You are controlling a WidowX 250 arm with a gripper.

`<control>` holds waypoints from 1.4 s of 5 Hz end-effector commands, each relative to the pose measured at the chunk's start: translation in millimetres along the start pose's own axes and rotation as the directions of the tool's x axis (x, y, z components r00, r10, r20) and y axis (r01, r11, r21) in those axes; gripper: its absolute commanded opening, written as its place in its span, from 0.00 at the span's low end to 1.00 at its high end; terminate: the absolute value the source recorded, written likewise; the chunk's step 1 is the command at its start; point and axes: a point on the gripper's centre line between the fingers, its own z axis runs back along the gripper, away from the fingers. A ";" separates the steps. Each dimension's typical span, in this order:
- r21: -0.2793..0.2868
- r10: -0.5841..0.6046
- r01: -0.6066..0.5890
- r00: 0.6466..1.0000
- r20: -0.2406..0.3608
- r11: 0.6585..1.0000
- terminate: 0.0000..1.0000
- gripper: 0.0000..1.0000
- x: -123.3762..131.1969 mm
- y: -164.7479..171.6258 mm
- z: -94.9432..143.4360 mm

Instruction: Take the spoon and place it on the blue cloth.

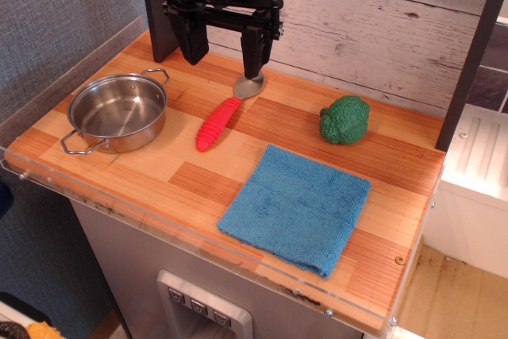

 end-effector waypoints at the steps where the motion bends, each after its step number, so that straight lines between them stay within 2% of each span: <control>1: 0.000 0.000 0.000 1.000 0.000 1.000 0.00 1.00 0.0 0.0 0.0; 3: 0.040 0.047 -0.047 0.999 -0.009 0.998 0.00 1.00 9.8 35.1 -33.6; 4: 0.071 0.067 -0.065 0.998 -0.021 0.995 0.00 1.00 14.6 49.5 -59.2; 6: 0.028 0.076 -0.075 0.997 -0.013 0.997 0.00 1.00 27.8 41.2 -97.9; 7: -0.017 0.074 -0.074 0.997 -0.005 0.997 0.00 1.00 30.3 32.5 -109.6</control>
